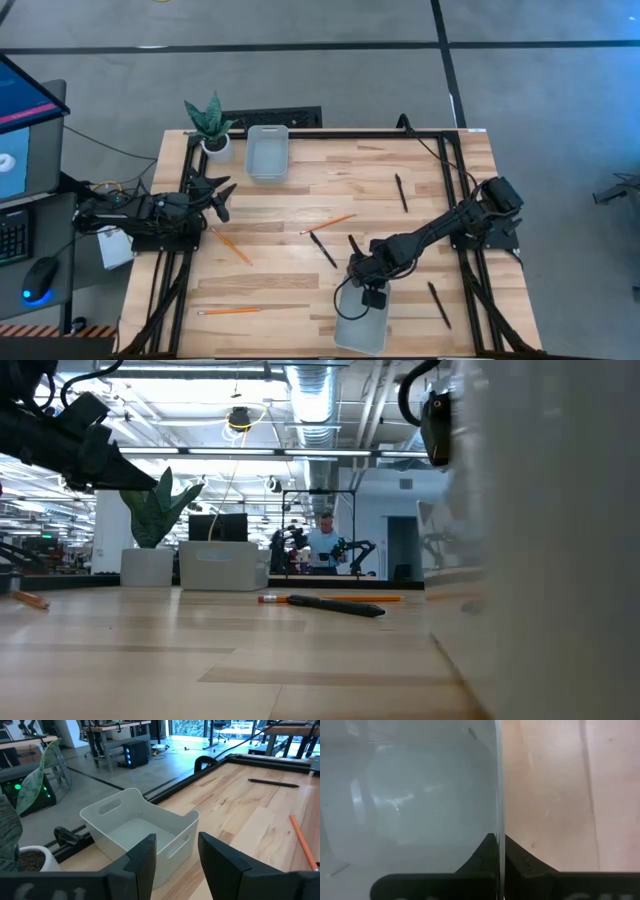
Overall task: Sort pens & pencils
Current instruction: Move the bottom white bin to the top of the table
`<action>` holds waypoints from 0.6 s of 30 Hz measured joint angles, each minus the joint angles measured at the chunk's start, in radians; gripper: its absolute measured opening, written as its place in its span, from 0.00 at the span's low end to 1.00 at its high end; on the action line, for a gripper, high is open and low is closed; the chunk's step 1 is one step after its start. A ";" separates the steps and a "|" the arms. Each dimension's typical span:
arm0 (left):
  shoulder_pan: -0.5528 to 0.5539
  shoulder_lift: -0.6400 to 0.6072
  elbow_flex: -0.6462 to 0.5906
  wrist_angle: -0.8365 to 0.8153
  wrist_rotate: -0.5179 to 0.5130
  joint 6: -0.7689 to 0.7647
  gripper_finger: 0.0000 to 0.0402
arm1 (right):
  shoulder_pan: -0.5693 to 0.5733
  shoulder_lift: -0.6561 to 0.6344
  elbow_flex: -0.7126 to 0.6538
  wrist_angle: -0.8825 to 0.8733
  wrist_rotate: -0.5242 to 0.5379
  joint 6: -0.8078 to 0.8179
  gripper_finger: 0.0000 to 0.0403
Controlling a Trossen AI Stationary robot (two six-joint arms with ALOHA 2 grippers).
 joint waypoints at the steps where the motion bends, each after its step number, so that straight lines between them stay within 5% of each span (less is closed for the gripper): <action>1: 0.000 0.000 0.000 0.000 0.000 0.000 0.34 | -0.002 0.000 0.000 0.000 0.000 0.000 0.05; 18: 0.000 0.000 0.000 0.000 0.000 -0.002 0.34 | -0.027 0.000 0.000 -0.006 0.000 -0.044 0.06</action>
